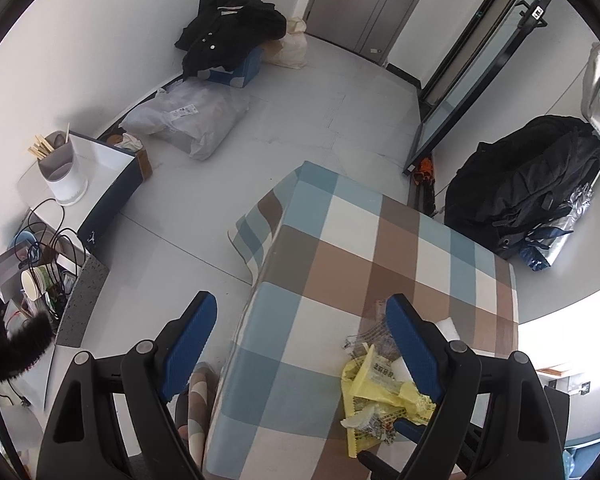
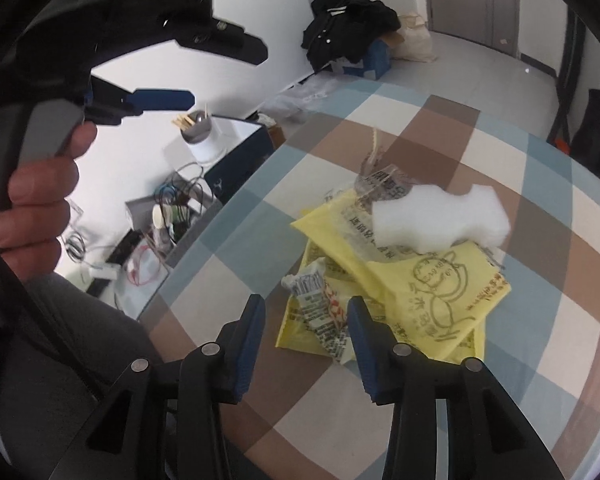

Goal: Collect trash
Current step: 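Grasp the clear wrapper on the yellow bags with the right gripper, then grasp the white foam piece with the left gripper while the right gripper holds the wrapper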

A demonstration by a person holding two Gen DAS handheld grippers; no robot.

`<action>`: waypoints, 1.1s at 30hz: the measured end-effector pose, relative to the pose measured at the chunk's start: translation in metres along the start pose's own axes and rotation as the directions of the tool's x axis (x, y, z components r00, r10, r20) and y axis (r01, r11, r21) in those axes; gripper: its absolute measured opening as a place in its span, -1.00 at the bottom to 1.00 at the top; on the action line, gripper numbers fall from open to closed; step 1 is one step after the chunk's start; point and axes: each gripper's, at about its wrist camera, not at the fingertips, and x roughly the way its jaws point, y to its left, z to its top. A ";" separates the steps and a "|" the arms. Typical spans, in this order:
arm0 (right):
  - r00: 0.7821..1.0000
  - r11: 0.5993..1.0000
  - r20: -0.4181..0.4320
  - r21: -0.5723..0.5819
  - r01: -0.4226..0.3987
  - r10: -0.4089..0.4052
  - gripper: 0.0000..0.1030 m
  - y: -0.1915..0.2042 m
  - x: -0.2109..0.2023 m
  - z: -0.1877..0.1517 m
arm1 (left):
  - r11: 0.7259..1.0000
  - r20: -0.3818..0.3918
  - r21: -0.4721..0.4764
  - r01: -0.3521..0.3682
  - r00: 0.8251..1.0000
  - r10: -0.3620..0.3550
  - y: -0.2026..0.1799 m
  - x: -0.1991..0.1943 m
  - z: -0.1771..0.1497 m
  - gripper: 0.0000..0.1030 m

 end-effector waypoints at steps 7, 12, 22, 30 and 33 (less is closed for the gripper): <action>0.995 0.996 -0.045 -0.014 0.085 -0.086 -0.67 0.005 0.021 0.001 | 1.000 -0.016 -0.007 -0.013 1.000 0.013 0.012 0.004 -0.002 0.64; 0.999 0.999 -0.019 0.016 0.050 -0.050 -0.83 0.000 0.009 0.001 | 1.000 -0.026 -0.024 -0.006 1.000 0.005 0.017 0.006 -0.001 0.64; 0.998 0.999 0.029 0.012 -0.052 0.052 -0.83 -0.002 -0.021 -0.016 | 0.990 0.042 0.073 0.123 0.991 -0.126 -0.017 -0.007 -0.003 0.64; 0.996 0.992 0.082 0.115 -0.054 0.044 -0.83 -0.043 -0.051 -0.029 | 0.959 0.019 0.239 0.153 0.987 -0.162 -0.067 0.003 -0.010 0.63; 0.995 0.985 0.097 0.164 -0.054 0.038 -0.83 -0.064 -0.060 -0.034 | 0.942 -0.013 0.279 0.188 0.981 -0.192 -0.081 0.011 -0.015 0.63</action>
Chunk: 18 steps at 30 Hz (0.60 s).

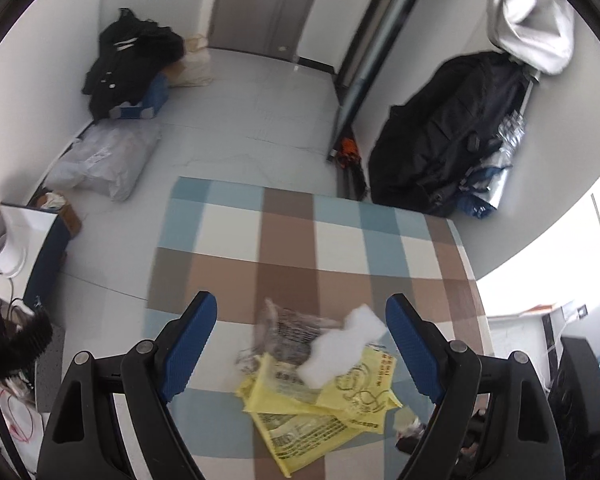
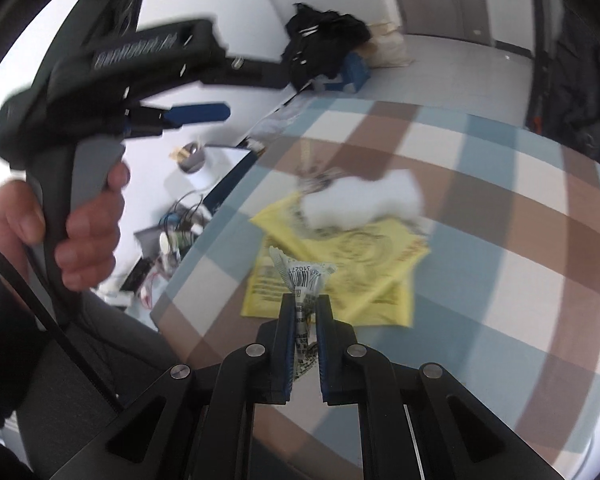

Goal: Collect trash
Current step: 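Grasp the white foam piece with the left gripper while the right gripper holds the wrapper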

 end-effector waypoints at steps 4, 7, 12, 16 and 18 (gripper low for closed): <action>1.000 0.998 0.016 0.062 0.007 -0.008 -0.83 -0.026 -0.014 -0.004 | 0.998 -0.063 0.046 0.038 0.997 -0.035 -0.012 0.018 -0.007 0.63; 1.000 0.995 0.026 0.103 0.004 -0.006 -0.83 -0.042 -0.021 -0.007 | 0.994 -0.116 0.098 0.041 0.993 -0.029 -0.024 0.033 -0.015 0.58; 0.999 0.992 0.041 0.123 -0.003 -0.002 -0.83 -0.052 -0.034 -0.013 | 0.991 -0.195 0.133 0.031 0.981 -0.004 -0.034 0.053 -0.026 0.43; 0.999 0.990 0.050 0.138 -0.015 0.008 -0.83 -0.059 -0.042 -0.018 | 0.987 -0.209 0.163 0.001 0.977 0.034 -0.036 0.060 -0.030 0.18; 0.998 0.989 0.060 0.149 -0.016 0.008 -0.83 -0.063 -0.047 -0.020 | 0.986 -0.219 0.164 -0.001 0.975 0.037 -0.036 0.062 -0.032 0.07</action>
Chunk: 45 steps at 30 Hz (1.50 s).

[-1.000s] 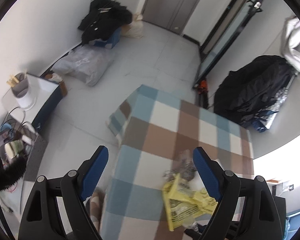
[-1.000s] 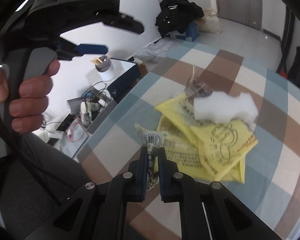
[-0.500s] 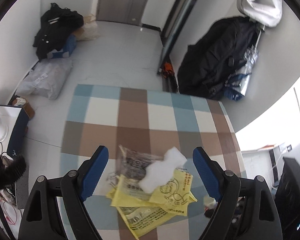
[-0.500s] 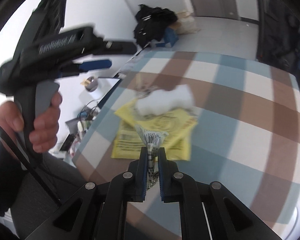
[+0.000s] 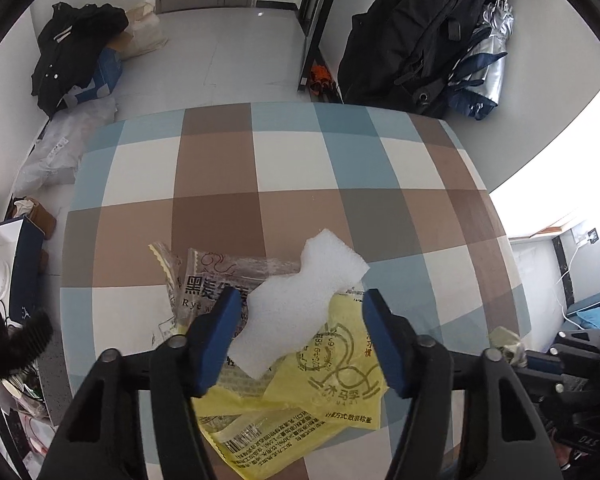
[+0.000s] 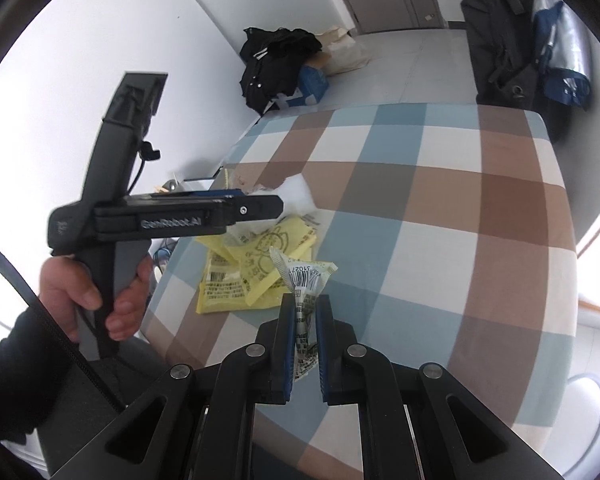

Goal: Collect trash
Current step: 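Grasp the white foam piece with the left gripper while the right gripper holds the wrapper, then carry the foam and wrapper over the white bin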

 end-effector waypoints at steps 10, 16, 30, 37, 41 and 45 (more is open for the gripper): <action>1.000 1.000 0.021 0.009 0.007 -0.007 -0.83 -0.003 -0.013 -0.003 | 0.997 -0.032 0.059 -0.054 0.998 0.056 -0.009 0.011 -0.004 -0.31; 0.999 0.999 0.046 0.033 0.020 -0.022 -0.82 -0.006 -0.020 -0.002 | 1.000 0.000 -0.010 -0.016 1.000 0.016 -0.001 -0.002 -0.003 -0.31; 0.979 0.997 0.198 0.063 0.041 -0.052 -0.82 0.003 -0.068 -0.009 | 0.984 0.173 -0.121 0.127 0.979 -0.105 -0.002 -0.062 -0.013 -0.31; 0.936 0.997 0.342 0.044 0.066 -0.077 -0.83 0.011 -0.132 -0.011 | 0.976 0.282 -0.097 0.197 0.946 -0.163 -0.031 -0.108 -0.022 -0.31; 0.914 0.995 0.392 0.050 0.091 -0.104 -0.83 0.011 -0.171 -0.017 | 0.971 0.332 -0.053 0.234 0.921 -0.204 -0.061 -0.131 -0.025 -0.31; 0.887 0.992 0.444 0.058 0.116 -0.130 -0.83 0.010 -0.212 -0.027 | 0.969 0.344 0.011 0.248 0.909 -0.237 -0.096 -0.143 -0.022 -0.31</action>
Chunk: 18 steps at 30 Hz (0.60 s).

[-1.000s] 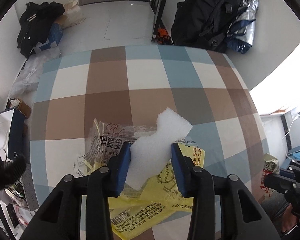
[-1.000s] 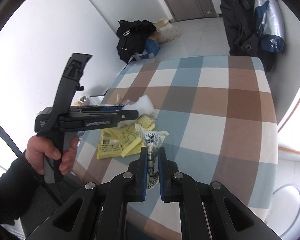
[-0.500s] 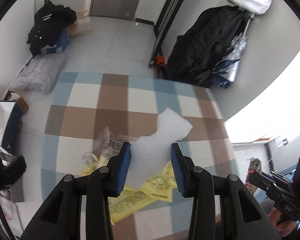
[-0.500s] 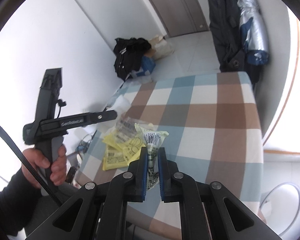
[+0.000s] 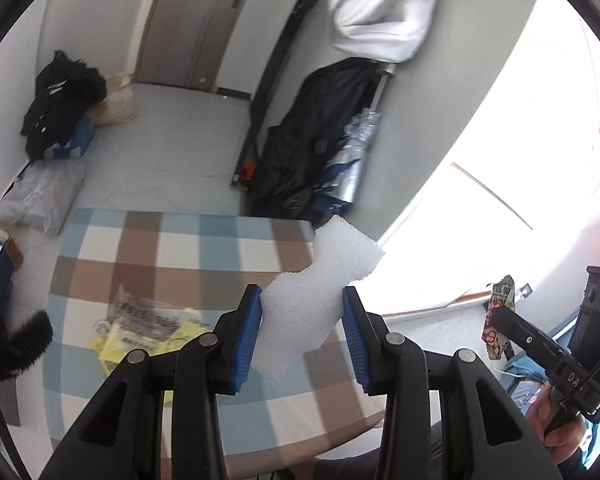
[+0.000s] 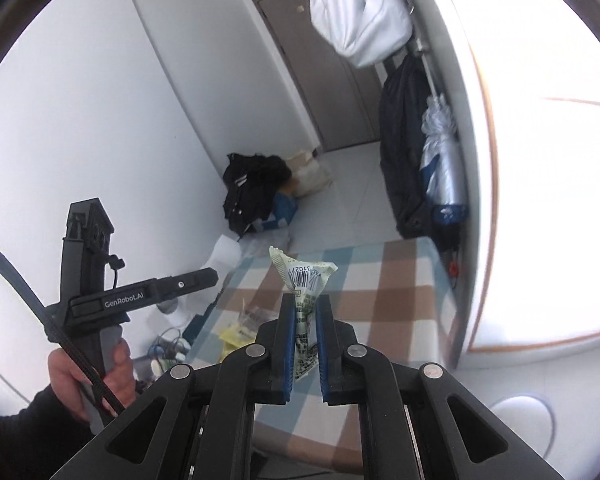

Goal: Collect trash
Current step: 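Carry the foam and wrapper over the white bin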

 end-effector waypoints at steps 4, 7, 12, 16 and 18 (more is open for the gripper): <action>0.998 0.999 0.054 0.008 0.035 -0.036 -0.83 -0.013 -0.034 0.006 | 0.997 -0.017 0.055 0.046 0.999 -0.046 -0.037 0.006 0.003 -0.31; 0.992 0.997 0.105 0.025 0.073 -0.075 -0.83 -0.028 -0.060 0.005 | 0.991 -0.033 0.100 0.090 0.996 -0.087 -0.067 0.015 0.005 -0.31; 0.973 0.988 0.178 0.059 0.140 -0.149 -0.83 -0.058 -0.098 -0.003 | 0.975 -0.073 0.161 0.154 0.987 -0.144 -0.108 0.038 0.002 -0.31; 0.963 0.974 0.169 0.122 0.193 -0.212 -0.83 -0.091 -0.113 -0.014 | 0.960 -0.138 0.197 0.197 0.975 -0.172 -0.139 0.069 -0.007 -0.31; 0.956 0.962 0.157 0.157 0.222 -0.246 -0.83 -0.111 -0.118 -0.021 | 0.955 -0.173 0.210 0.211 0.969 -0.176 -0.151 0.084 -0.012 -0.31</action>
